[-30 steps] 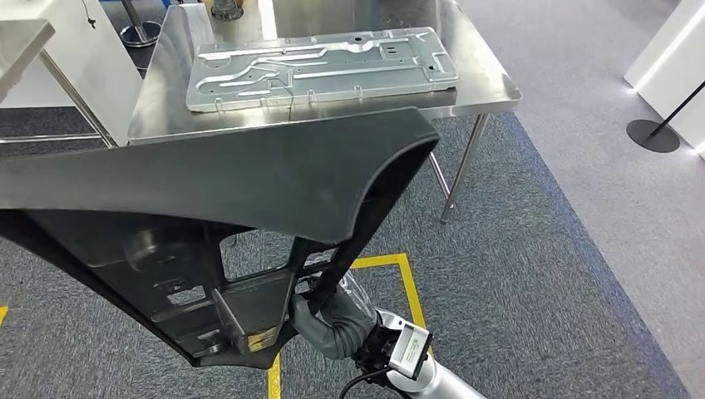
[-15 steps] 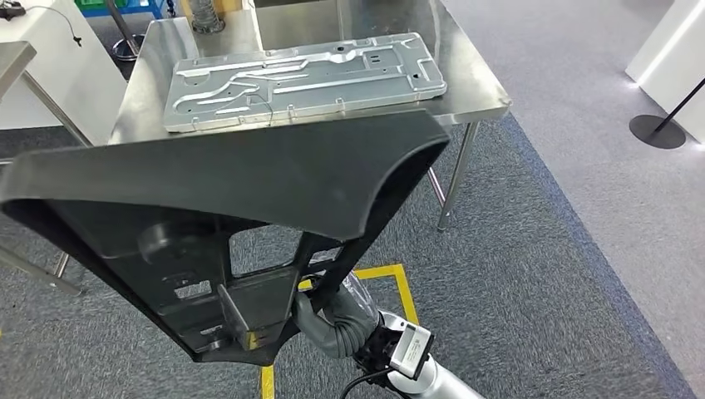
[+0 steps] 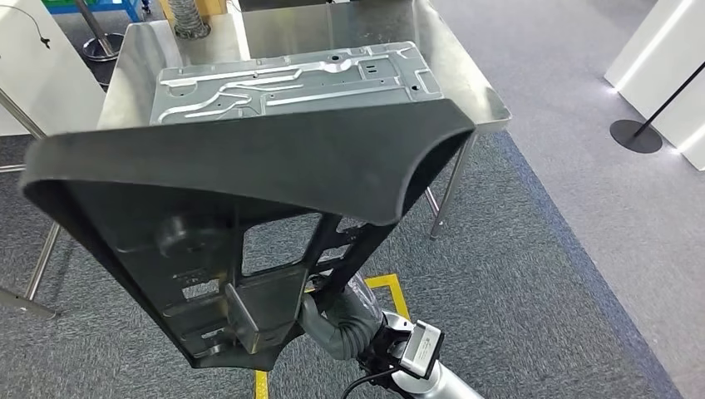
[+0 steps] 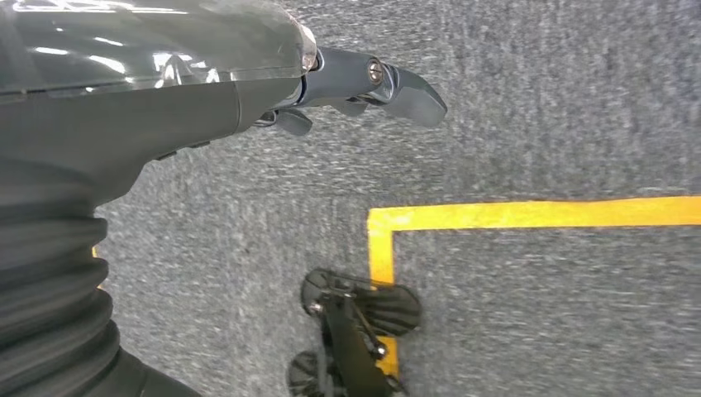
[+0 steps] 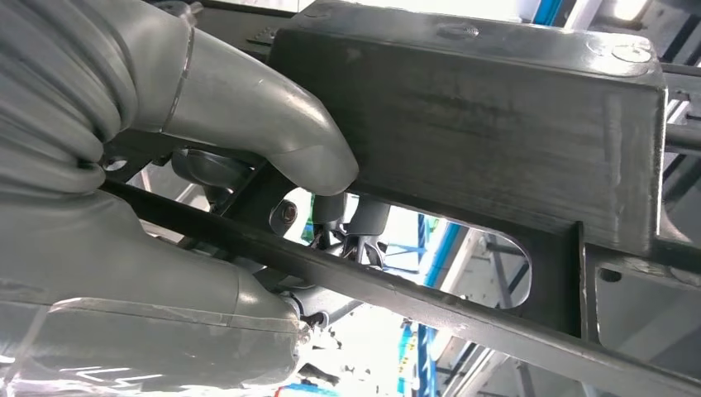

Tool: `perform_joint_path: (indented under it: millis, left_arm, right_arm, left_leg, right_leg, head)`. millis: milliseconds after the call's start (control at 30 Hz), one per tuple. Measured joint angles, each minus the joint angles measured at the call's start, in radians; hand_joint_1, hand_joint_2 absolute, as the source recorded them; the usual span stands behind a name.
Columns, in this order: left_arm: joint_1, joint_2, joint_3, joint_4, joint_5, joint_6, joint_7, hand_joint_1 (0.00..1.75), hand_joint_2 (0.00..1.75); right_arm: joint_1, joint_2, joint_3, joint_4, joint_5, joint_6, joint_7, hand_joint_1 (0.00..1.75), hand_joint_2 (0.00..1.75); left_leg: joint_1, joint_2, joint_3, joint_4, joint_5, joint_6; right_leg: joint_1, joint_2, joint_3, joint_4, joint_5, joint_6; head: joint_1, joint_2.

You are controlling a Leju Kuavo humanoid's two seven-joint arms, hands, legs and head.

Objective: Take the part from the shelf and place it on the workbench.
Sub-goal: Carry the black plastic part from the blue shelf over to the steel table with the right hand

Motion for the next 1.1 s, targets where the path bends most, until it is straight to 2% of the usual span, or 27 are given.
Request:
perform_joint_path:
  millis: [33,67,100,133,233,267,300,333,400,433,467,500,533,567,600,633,733,767,800,900,933,967,1000,1067,1100]
  left_arm:
    - [0.001,-0.001,0.002,0.0,0.0,0.0,-0.001,0.0,1.75]
    - [0.001,-0.002,0.003,0.0,0.0,0.0,-0.001,0.0,1.75]
    - [0.0,-0.002,0.004,0.0,0.0,0.0,-0.002,0.0,1.75]
    - [0.0,-0.003,0.006,0.0,0.0,0.001,-0.002,0.0,1.75]
    - [-0.001,-0.004,0.009,0.0,-0.001,0.002,-0.003,0.0,1.75]
    - [-0.001,-0.004,0.009,0.0,-0.001,0.002,-0.003,0.0,1.75]
    - [-0.002,-0.005,0.009,0.0,-0.001,0.002,-0.003,0.0,1.75]
    - [-0.003,-0.006,0.01,0.0,-0.002,0.003,-0.003,0.0,1.75]
    - [-0.001,-0.006,0.01,0.0,-0.002,0.005,-0.003,0.0,1.75]
    - [0.0,-0.006,0.01,0.0,-0.002,0.005,-0.003,0.0,1.75]
    - [0.001,-0.006,0.011,0.0,-0.002,0.005,-0.003,0.0,1.75]
    - [0.002,-0.006,0.011,0.0,-0.002,0.005,-0.003,0.0,1.75]
    - [0.003,-0.005,0.012,0.0,-0.002,0.005,-0.003,0.0,1.75]
    - [0.004,-0.004,0.014,0.0,-0.002,0.005,-0.003,0.0,1.75]
    - [0.004,-0.002,0.016,0.0,-0.002,0.004,-0.002,0.0,1.75]
    - [0.005,-0.001,0.018,0.0,-0.002,0.004,-0.002,0.0,1.75]
    - [0.006,0.001,0.023,0.0,-0.006,0.001,0.0,0.0,1.75]
    - [0.005,0.001,0.025,0.0,-0.008,0.0,0.0,0.0,1.75]
    - [0.004,0.001,0.026,0.0,-0.01,-0.001,0.0,0.0,1.75]
    - [0.001,0.001,0.027,0.0,-0.014,-0.001,0.002,0.0,1.75]
    - [0.001,0.001,0.027,0.0,-0.015,-0.001,0.002,0.0,1.75]
    - [0.002,0.001,0.027,0.0,-0.015,-0.001,0.003,0.0,1.75]
    - [0.002,0.001,0.027,0.0,-0.015,0.0,0.004,0.0,1.75]
    - [0.001,0.0,0.028,0.0,-0.016,0.0,0.004,0.0,1.75]
    - [0.0,-0.002,0.028,0.001,-0.016,0.0,0.005,0.0,1.75]
  right_arm:
    - [0.0,0.0,0.0,0.0,0.001,-0.001,0.0,1.75,1.75]
    - [0.0,0.0,0.0,0.0,0.001,-0.003,0.0,1.75,1.75]
    - [-0.001,0.0,0.0,0.0,0.001,-0.005,0.0,1.75,1.75]
    - [-0.001,0.0,0.001,-0.001,0.001,-0.008,0.0,1.75,1.75]
    - [-0.004,0.001,0.001,-0.003,0.0,-0.015,0.0,1.75,1.75]
    - [-0.006,0.002,0.001,-0.004,0.0,-0.016,0.0,1.75,1.75]
    - [-0.007,0.003,0.001,-0.004,0.0,-0.016,0.0,1.75,1.75]
    - [-0.008,0.003,0.001,-0.005,0.0,-0.016,0.0,1.75,1.75]
    - [-0.007,0.004,0.001,-0.004,0.0,-0.017,0.0,1.75,1.75]
    - [-0.006,0.004,0.001,-0.004,0.0,-0.018,0.0,1.75,1.75]
    - [-0.004,0.004,0.001,-0.004,0.0,-0.019,0.0,1.75,1.75]
    - [-0.003,0.004,0.001,-0.004,-0.001,-0.02,0.0,1.75,1.75]
    - [-0.003,0.004,0.001,-0.004,-0.001,-0.02,0.0,1.75,1.75]
    - [-0.003,0.004,0.001,-0.004,-0.002,-0.02,0.0,1.75,1.75]
    - [-0.003,0.004,0.001,-0.005,-0.003,-0.02,0.0,1.75,1.75]
    - [-0.002,0.004,0.001,-0.005,-0.004,-0.02,0.0,1.75,1.75]
    - [-0.001,0.004,0.002,-0.006,-0.004,-0.024,0.0,1.75,1.75]
    - [-0.001,0.004,0.002,-0.008,-0.004,-0.027,0.0,1.75,1.75]
    - [-0.002,0.004,0.002,-0.009,-0.003,-0.029,0.0,1.75,1.75]
    - [0.002,0.003,0.002,-0.011,-0.003,-0.032,0.0,1.75,1.75]
    - [0.004,0.003,0.002,-0.011,-0.003,-0.032,0.0,1.75,1.75]
    - [0.006,0.003,0.002,-0.011,-0.003,-0.032,0.0,1.75,1.75]
    - [0.007,0.003,0.002,-0.011,-0.003,-0.032,0.0,1.75,1.75]
    - [0.007,0.003,0.002,-0.011,-0.003,-0.031,0.0,1.75,1.75]
    - [0.008,0.003,0.002,-0.011,-0.002,-0.03,0.0,1.75,1.75]
  left_leg:
    - [0.0,0.0,0.011,0.0,-0.01,-0.002]
    - [-0.001,-0.001,0.021,0.001,-0.019,-0.006]
    - [-0.002,-0.002,0.027,0.003,-0.028,-0.012]
    - [-0.002,-0.002,0.032,0.005,-0.034,-0.018]
    - [0.0,-0.001,0.038,0.024,-0.039,-0.036]
    - [0.001,-0.001,0.028,0.05,-0.045,-0.041]
    - [0.002,-0.001,0.006,0.093,-0.06,-0.046]
    - [0.005,-0.001,-0.029,0.153,-0.082,-0.051]
    - [0.009,-0.001,-0.112,0.271,-0.129,-0.061]
    - [0.012,-0.001,-0.14,0.297,-0.135,-0.064]
    - [0.014,-0.001,-0.151,0.284,-0.118,-0.065]
    - [0.016,0.0,-0.145,0.239,-0.078,-0.065]
    - [0.017,0.0,-0.128,0.169,-0.022,-0.064]
    - [0.017,0.0,-0.11,0.104,0.021,-0.062]
    - [0.015,0.001,-0.097,0.058,0.046,-0.057]
    - [0.012,0.001,-0.09,0.032,0.058,-0.051]
    - [0.01,0.0,-0.077,0.018,0.051,-0.028]
    - [0.011,0.0,-0.068,0.014,0.049,-0.022]
    - [0.012,-0.001,-0.06,0.01,0.046,-0.017]
    - [0.008,0.0,-0.043,0.008,0.029,-0.005]
    - [0.006,-0.001,-0.036,0.008,0.022,-0.003]
    - [0.004,-0.001,-0.026,0.008,0.015,-0.003]
    - [0.001,-0.002,-0.015,0.008,0.006,-0.002]
    - [-0.003,-0.003,0.01,0.008,-0.011,-0.005]
    - [-0.004,-0.003,0.017,0.008,-0.019,-0.008]
  right_leg:
    - [0.001,-0.003,0.017,-0.069,0.057,-0.004]
    - [0.003,-0.006,0.031,-0.126,0.096,-0.009]
    - [0.006,-0.008,0.041,-0.165,0.125,-0.013]
    - [0.009,-0.009,0.045,-0.184,0.138,-0.019]
    - [0.008,-0.004,0.064,-0.194,0.133,-0.036]
    - [0.006,-0.004,0.076,-0.2,0.13,-0.042]
    - [0.003,-0.004,0.088,-0.205,0.126,-0.046]
    - [0.002,-0.004,0.097,-0.208,0.121,-0.048]
    - [0.002,-0.003,0.108,-0.209,0.108,-0.049]
    - [0.001,-0.001,0.116,-0.209,0.101,-0.048]
    - [0.001,0.0,0.126,-0.209,0.093,-0.047]
    - [0.0,0.001,0.138,-0.208,0.085,-0.044]
    - [-0.001,0.002,0.149,-0.209,0.075,-0.04]
    - [0.0,0.003,0.161,-0.208,0.065,-0.036]
    - [0.0,0.003,0.167,-0.207,0.058,-0.03]
    - [0.001,0.004,0.169,-0.208,0.051,-0.023]
    - [0.002,0.004,0.171,-0.194,0.047,-0.005]
    - [0.002,0.003,0.163,-0.17,0.045,-0.001]
    - [0.001,0.001,0.141,-0.128,0.035,0.002]
    - [0.0,0.0,0.018,0.052,-0.035,0.008]
    - [0.001,0.0,-0.013,0.083,-0.045,0.008]
    - [0.001,0.0,-0.027,0.081,-0.034,0.006]
    - [0.002,0.0,-0.023,0.042,0.001,0.002]
    - [0.008,-0.002,0.013,-0.089,0.097,-0.013]
    - [0.013,-0.003,0.029,-0.143,0.128,-0.02]
  head:
    - [0.0,0.0]
    - [0.0,0.0]
    - [0.0,0.0]
    - [0.0,0.0]
    - [0.0,0.0]
    - [0.0,0.0]
    - [0.0,0.0]
    - [0.0,0.0]
    - [0.0,0.0]
    - [0.0,0.0]
    - [0.0,0.0]
    - [0.0,0.0]
    - [0.0,0.0]
    - [0.0,0.0]
    - [0.0,0.0]
    - [0.0,0.0]
    - [0.0,0.0]
    - [0.0,0.0]
    - [0.0,0.0]
    - [0.0,0.0]
    - [0.0,0.0]
    - [0.0,0.0]
    - [0.0,0.0]
    - [0.0,0.0]
    - [0.0,0.0]
